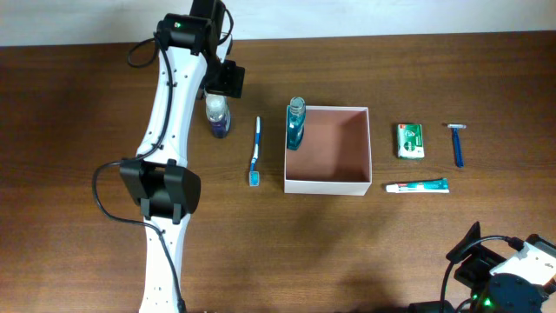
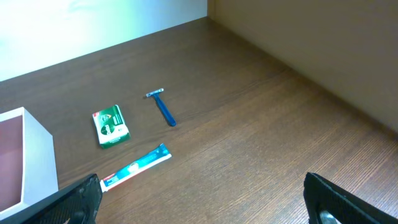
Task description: Pack container
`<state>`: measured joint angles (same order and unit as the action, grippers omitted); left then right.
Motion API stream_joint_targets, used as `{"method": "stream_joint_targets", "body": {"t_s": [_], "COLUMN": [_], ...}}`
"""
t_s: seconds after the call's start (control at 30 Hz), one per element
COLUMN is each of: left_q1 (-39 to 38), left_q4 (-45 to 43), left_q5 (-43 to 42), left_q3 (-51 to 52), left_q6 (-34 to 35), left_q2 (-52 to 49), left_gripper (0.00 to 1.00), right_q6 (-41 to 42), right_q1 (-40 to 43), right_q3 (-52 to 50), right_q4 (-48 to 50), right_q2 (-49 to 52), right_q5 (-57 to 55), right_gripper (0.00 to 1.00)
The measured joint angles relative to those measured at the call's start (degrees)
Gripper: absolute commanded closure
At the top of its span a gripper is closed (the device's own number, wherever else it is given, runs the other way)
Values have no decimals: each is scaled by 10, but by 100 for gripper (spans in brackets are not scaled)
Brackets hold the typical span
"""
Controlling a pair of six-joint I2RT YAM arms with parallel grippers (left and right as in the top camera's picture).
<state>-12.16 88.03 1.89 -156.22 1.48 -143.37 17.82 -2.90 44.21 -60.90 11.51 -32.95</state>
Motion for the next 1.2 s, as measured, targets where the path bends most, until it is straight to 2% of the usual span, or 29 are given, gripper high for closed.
{"method": "stream_joint_targets", "body": {"t_s": [0.7, 0.77, 1.2], "left_q1": [3, 3, 4], "left_q4": [0, 1, 1], "left_q5": [-4, -4, -4], "left_q3": [1, 1, 1], "left_q6": [0, 0, -2], "left_q2": [-27, -28, -28], "left_gripper": [9, 16, 29], "right_q6": [0, 0, 0], "right_q1": [0, 0, 0], "right_q3": [0, 0, 0], "right_q4": [0, 0, 0], "right_q2": [0, 0, 0], "right_q5": [0, 0, 0], "right_gripper": [1, 1, 1]}}
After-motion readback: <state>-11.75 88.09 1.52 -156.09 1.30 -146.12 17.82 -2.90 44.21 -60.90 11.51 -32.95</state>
